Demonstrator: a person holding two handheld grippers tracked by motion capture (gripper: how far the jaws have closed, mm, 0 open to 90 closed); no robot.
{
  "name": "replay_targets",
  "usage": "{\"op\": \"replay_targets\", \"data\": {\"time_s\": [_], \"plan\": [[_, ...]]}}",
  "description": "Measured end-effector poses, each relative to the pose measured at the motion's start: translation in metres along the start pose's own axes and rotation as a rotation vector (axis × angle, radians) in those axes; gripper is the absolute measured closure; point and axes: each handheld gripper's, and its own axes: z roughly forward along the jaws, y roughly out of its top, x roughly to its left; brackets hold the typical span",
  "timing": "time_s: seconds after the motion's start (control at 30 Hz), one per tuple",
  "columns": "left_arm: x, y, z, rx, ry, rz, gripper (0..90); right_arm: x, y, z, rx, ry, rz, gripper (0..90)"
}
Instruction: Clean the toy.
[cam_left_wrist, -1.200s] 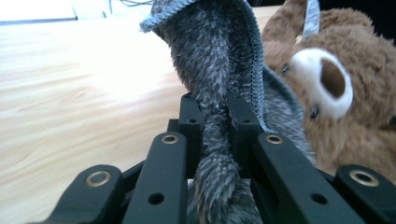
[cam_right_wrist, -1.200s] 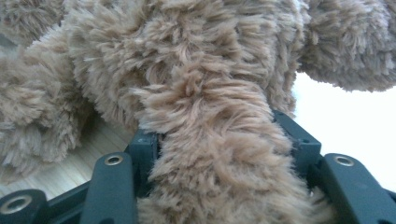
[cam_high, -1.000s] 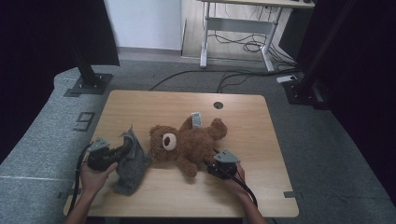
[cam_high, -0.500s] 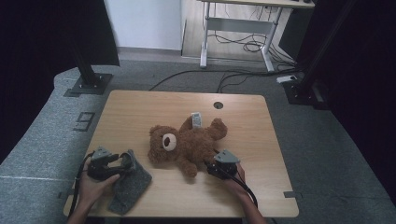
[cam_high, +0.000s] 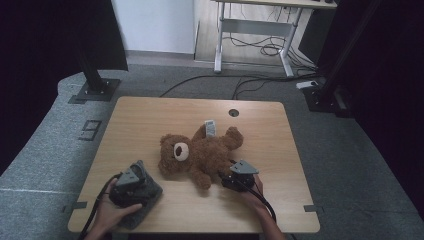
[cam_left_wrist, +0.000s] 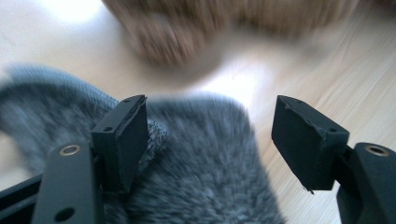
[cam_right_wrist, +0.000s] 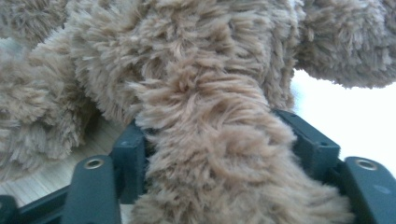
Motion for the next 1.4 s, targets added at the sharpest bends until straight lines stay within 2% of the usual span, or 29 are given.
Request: {"op": "replay_targets", "data": {"time_s": [0.07,0.1,0.17,0.23,0.27,0.3,0.37,0.43,0.53,0.6,0.67,0.73,0.8,0.87,0.93,0.97,1.0,1.07,1.3,1.4], "plan": [[-0.004,-0.005,0.011,0.055,0.027,0.023,31.1,0.0,0.0,0.0,0.002,-0.001,0.002,32.9],[-0.004,-0.007,0.014,0.068,0.048,0.03,31.4,0.0,0.0,0.0,0.001,-0.001,0.002,32.9],[-0.002,-0.008,0.015,0.07,0.065,0.025,33.5,0.0,0.0,0.0,0.0,-0.002,-0.001,32.9],[0.003,-0.008,0.015,0.074,0.112,0.018,35.0,0.0,0.0,0.0,-0.001,-0.003,-0.002,32.9],[0.009,-0.008,0.014,0.079,0.121,0.011,35.5,0.0,0.0,0.0,-0.001,-0.004,-0.003,32.9],[0.015,-0.01,0.013,0.076,0.123,-0.012,35.6,0.0,0.0,0.0,-0.001,-0.004,-0.003,32.9],[0.03,-0.012,0.008,0.074,0.155,-0.055,35.7,0.0,0.0,0.0,-0.001,-0.004,-0.002,32.9],[0.037,-0.012,0.002,0.064,0.17,-0.077,35.7,0.0,0.0,0.0,-0.003,-0.003,-0.002,33.0],[0.031,0.0,-0.008,0.001,0.157,-0.064,34.2,0.0,0.001,-0.001,-0.012,0.002,-0.005,32.7],[0.021,0.019,-0.012,-0.05,0.128,-0.036,33.0,-0.001,0.003,-0.003,-0.031,0.014,0.005,32.3],[0.013,0.038,-0.007,-0.07,0.104,-0.007,32.6,-0.002,0.005,-0.006,-0.049,0.024,0.027,30.3],[0.009,0.052,0.005,-0.065,0.09,0.01,32.0,-0.004,0.009,-0.006,-0.032,0.029,0.033,27.8],[0.011,0.065,0.026,-0.041,0.051,-0.01,31.7,-0.004,0.012,-0.006,-0.04,0.023,0.029,33.2],[0.014,0.073,0.043,-0.03,0.053,-0.023,32.3,-0.004,0.012,-0.003,-0.03,0.006,0.023,40.2],[0.015,0.079,0.055,-0.034,0.028,-0.032,33.8,-0.004,0.01,-0.001,-0.015,0.005,0.017,44.4],[0.015,0.081,0.059,-0.032,0.029,-0.035,34.4,-0.004,0.01,-0.001,-0.007,0.003,0.009,45.4],[0.015,0.083,0.062,-0.03,0.039,-0.032,34.5,-0.003,0.009,-0.001,-0.002,0.004,0.003,46.6],[0.016,0.086,0.065,-0.028,0.033,-0.038,36.7,-0.003,0.008,-0.002,0.003,-0.011,-0.006,47.6],[0.016,0.094,0.078,-0.02,0.057,-0.033,37.6,-0.012,0.006,0.002,0.0,-0.04,0.01,48.3],[0.019,0.096,0.082,-0.024,0.05,-0.046,37.7,-0.015,0.008,0.005,0.002,-0.048,0.009,48.1]]}}
